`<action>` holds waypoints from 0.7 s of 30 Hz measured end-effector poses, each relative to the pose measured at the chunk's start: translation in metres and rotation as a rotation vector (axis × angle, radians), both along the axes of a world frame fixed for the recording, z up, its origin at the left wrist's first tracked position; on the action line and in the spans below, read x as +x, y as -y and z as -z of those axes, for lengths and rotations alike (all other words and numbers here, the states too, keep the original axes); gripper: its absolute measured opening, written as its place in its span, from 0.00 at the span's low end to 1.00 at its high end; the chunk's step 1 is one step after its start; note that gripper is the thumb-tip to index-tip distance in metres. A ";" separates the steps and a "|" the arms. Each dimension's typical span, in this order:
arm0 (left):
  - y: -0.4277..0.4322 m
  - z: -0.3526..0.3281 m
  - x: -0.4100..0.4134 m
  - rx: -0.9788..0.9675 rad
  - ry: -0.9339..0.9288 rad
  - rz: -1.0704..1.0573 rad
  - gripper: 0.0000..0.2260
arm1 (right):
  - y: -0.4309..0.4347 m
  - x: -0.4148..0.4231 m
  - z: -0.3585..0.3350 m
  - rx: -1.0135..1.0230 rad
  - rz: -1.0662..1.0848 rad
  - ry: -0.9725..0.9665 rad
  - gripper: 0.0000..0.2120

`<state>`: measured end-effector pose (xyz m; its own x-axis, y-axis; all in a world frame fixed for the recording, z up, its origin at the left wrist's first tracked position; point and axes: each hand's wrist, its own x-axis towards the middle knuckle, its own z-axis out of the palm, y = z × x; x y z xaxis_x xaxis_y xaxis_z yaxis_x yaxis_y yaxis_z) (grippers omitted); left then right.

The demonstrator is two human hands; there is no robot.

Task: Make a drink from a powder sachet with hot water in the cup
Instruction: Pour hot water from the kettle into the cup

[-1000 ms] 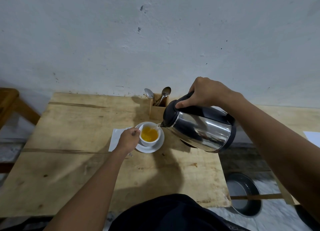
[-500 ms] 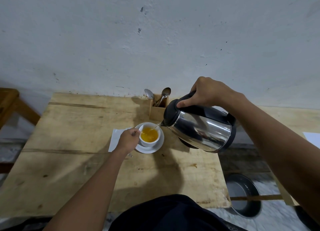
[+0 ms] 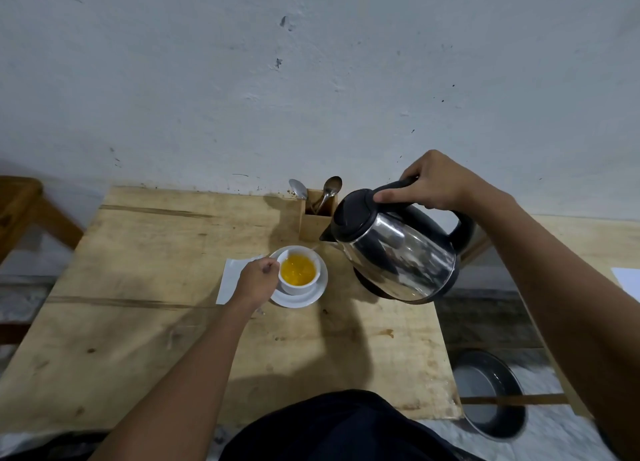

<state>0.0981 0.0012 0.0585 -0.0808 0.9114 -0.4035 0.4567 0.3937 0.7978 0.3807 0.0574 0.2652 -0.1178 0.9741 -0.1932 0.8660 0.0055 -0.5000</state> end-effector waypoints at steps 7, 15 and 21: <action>0.003 0.002 0.008 0.041 -0.079 -0.038 0.14 | 0.003 0.046 0.025 0.101 0.073 -0.252 0.40; 0.010 0.003 0.029 0.114 -0.158 -0.165 0.15 | 0.007 0.077 0.057 0.267 0.101 -0.448 0.20; 0.011 0.004 0.038 0.114 -0.177 -0.246 0.15 | -0.002 0.096 0.082 0.311 0.119 -0.527 0.24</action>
